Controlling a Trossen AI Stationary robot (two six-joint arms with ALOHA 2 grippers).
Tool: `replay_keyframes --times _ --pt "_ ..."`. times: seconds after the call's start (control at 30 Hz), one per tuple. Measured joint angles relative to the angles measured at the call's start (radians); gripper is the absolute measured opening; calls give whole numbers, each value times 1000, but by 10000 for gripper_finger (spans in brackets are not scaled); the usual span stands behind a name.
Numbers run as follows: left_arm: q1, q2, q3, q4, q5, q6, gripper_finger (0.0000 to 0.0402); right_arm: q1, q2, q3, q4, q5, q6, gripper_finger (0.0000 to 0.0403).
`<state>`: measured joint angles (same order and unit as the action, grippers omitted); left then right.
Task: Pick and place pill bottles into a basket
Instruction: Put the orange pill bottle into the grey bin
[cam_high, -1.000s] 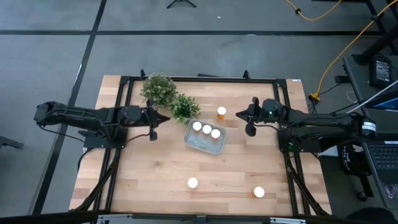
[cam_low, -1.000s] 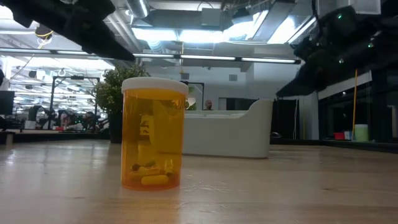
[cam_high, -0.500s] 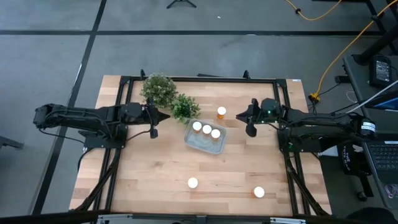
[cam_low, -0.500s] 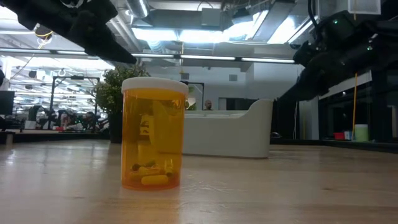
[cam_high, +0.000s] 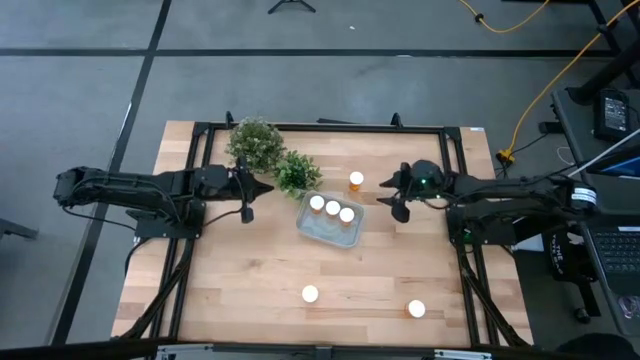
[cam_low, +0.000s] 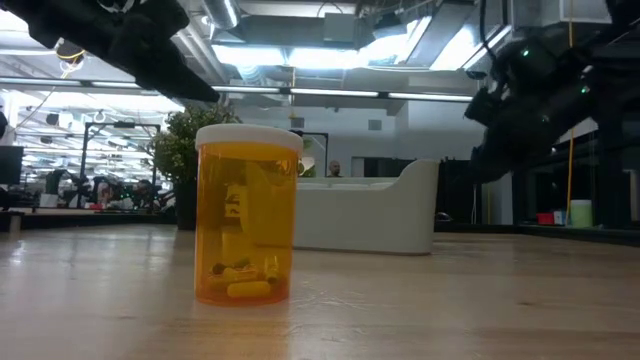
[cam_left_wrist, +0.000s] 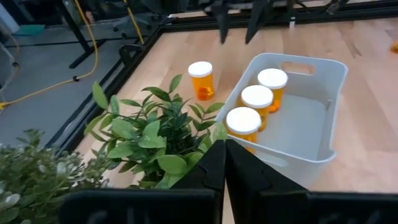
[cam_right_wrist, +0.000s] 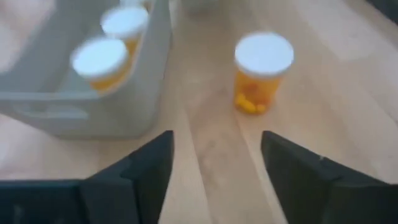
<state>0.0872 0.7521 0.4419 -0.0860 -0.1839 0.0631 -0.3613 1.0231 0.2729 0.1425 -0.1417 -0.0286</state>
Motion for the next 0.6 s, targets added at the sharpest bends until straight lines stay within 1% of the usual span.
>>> replay_keyframes --times 0.13,0.23,0.37,0.6 --pt "0 0 0 0 3 0 3 -1 103 0 94 87 -50 289" --pt "0 0 0 0 4 -1 2 -1 173 0 171 114 -63 303" --pt "0 0 0 0 3 -13 6 -1 262 0 251 114 -59 306" --pt "0 0 0 0 3 -16 8 -20 421 0 449 114 -56 307"
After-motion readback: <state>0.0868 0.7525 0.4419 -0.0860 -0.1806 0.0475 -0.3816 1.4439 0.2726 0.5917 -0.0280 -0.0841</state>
